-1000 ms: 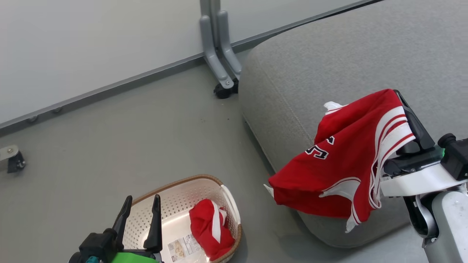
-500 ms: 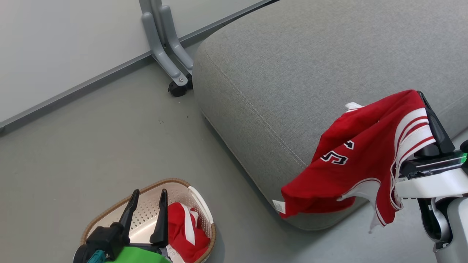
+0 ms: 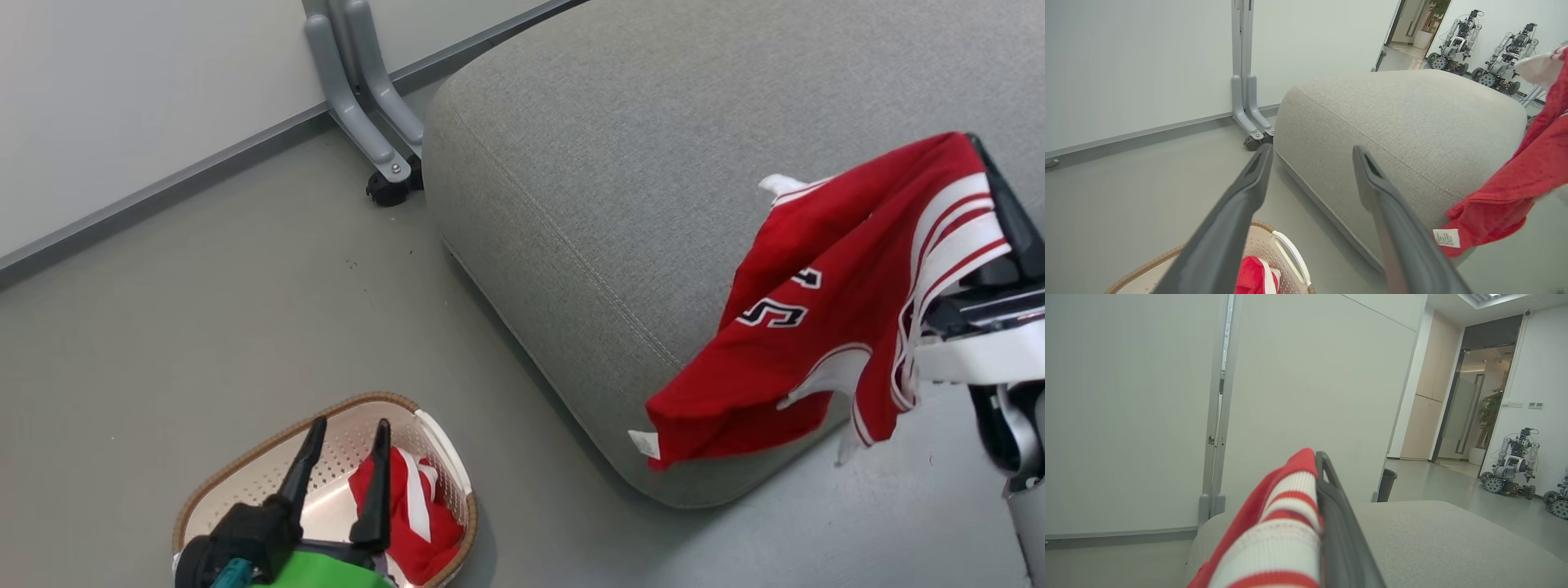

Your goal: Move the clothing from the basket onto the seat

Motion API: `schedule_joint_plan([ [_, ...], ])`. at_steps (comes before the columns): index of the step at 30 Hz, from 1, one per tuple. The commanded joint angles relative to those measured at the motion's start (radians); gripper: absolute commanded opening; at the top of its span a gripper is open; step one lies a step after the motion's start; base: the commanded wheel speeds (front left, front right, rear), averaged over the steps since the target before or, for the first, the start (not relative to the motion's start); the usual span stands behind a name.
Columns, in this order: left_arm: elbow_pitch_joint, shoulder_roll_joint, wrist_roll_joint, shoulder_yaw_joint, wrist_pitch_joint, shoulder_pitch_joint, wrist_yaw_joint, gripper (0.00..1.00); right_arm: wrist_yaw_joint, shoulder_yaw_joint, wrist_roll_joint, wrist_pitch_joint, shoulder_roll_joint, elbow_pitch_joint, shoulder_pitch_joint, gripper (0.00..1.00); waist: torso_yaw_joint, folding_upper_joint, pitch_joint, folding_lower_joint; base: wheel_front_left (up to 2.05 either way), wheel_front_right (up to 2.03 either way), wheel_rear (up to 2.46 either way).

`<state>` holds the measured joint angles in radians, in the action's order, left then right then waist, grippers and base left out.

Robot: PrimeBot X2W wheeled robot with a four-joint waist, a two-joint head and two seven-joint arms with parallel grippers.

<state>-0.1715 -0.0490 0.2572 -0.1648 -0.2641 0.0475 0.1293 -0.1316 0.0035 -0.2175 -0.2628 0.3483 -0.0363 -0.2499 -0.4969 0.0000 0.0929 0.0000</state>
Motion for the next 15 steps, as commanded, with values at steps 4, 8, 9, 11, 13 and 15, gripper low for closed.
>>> schedule_joint_plan([
  [4, 0.035, -0.021, -0.027, -0.050, 0.000, -0.027, 0.002, 1.00, 0.002, -0.027, -0.008, -0.003, 0.053, 0.020, -0.108, 0.00, 0.041, 0.0000, 0.066, 0.0000, 0.00, 0.00, 0.00],
  [8, 0.069, -0.039, -0.035, -0.073, 0.000, -0.074, 0.002, 1.00, 0.002, -0.056, -0.009, -0.003, 0.094, 0.030, -0.212, 0.00, 0.074, 0.0000, 0.138, 0.0000, 0.00, 0.00, 0.00],
  [9, 0.080, -0.048, -0.038, -0.082, 0.000, -0.089, 0.002, 1.00, 0.002, -0.069, -0.012, -0.003, 0.107, 0.034, -0.241, 0.00, 0.084, 0.0000, 0.159, 0.0000, 0.00, 0.00, 0.00],
  [11, 0.102, -0.061, -0.048, -0.094, 0.000, -0.120, 0.002, 1.00, 0.002, -0.089, -0.017, -0.003, 0.128, 0.039, -0.290, 0.00, 0.104, 0.0000, 0.195, 0.0000, 0.00, 0.00, 0.00],
  [13, 0.126, -0.066, -0.044, -0.094, 0.000, -0.144, 0.002, 1.00, 0.002, -0.101, -0.024, -0.003, 0.145, 0.043, -0.338, 0.00, 0.120, 0.0000, 0.230, 0.0000, 0.00, 0.00, 0.00],
  [15, 0.148, -0.074, -0.044, -0.097, 0.000, -0.162, 0.002, 1.00, 0.002, -0.113, -0.023, -0.003, 0.167, 0.049, -0.384, 0.00, 0.132, 0.0000, 0.264, 0.0000, 0.00, 0.00, 0.00],
])
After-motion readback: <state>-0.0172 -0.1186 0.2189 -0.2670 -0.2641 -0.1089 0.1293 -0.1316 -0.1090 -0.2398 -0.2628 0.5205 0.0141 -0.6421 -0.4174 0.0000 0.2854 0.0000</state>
